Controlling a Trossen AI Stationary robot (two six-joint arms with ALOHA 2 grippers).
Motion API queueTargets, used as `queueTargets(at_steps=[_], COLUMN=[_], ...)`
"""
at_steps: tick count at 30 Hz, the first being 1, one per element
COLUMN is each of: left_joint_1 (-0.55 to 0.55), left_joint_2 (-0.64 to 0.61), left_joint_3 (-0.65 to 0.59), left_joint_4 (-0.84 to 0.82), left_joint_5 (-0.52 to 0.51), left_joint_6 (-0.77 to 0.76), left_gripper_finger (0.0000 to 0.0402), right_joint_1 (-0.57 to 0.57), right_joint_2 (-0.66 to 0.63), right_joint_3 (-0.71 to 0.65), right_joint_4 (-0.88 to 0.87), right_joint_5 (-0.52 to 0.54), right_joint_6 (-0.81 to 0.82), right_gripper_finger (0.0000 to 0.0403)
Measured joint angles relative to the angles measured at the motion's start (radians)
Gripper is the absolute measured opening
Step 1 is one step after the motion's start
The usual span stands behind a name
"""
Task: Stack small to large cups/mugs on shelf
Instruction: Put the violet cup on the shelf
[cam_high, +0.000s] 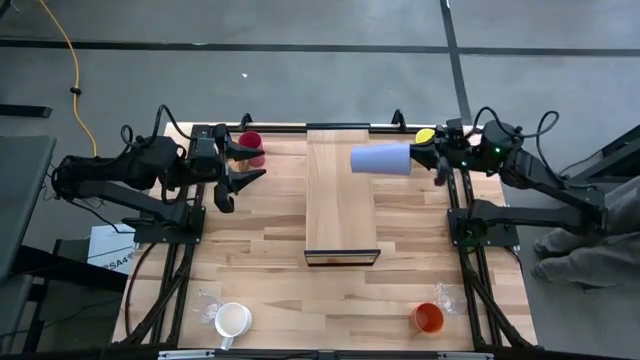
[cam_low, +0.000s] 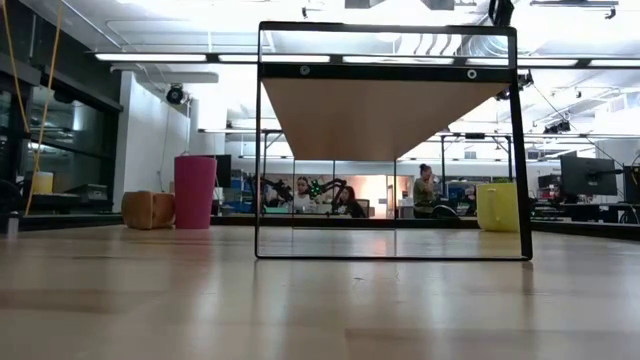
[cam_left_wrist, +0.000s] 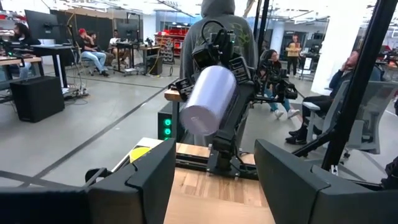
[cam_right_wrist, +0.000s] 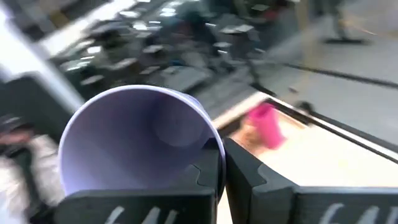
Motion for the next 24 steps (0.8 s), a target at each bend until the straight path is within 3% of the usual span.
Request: queueTargets(at_steps=[4, 10, 15, 24], left_joint_1=[0.000, 0.000, 0.000, 0.000], left_joint_2=[0.000, 0.000, 0.000, 0.000], left_joint_3=[0.000, 0.000, 0.000, 0.000], left_joint_4=[0.000, 0.000, 0.002, 0.002], left_joint_5=[-0.001, -0.002, -0.003, -0.003], left_joint_6=[0.000, 0.000, 0.000, -0.001], left_gripper_finger=[0.0205, 0.0205, 0.0205, 0.0205], right_joint_1=[-0.001, -0.016, -0.055, -0.094], right_joint_2=[0.116, 0.423, 0.670, 0.932], right_joint_3=[0.164, 0.538, 0.767, 0.983], right_joint_4=[-0.230, -0.684, -0.952, -1.063], right_joint_5=[0.163, 0.391, 0.425, 0.428], right_joint_6=[-0.002, 0.004, 0.021, -0.002], right_gripper_finger=[0.0000, 0.0000, 0.0000, 0.0000])
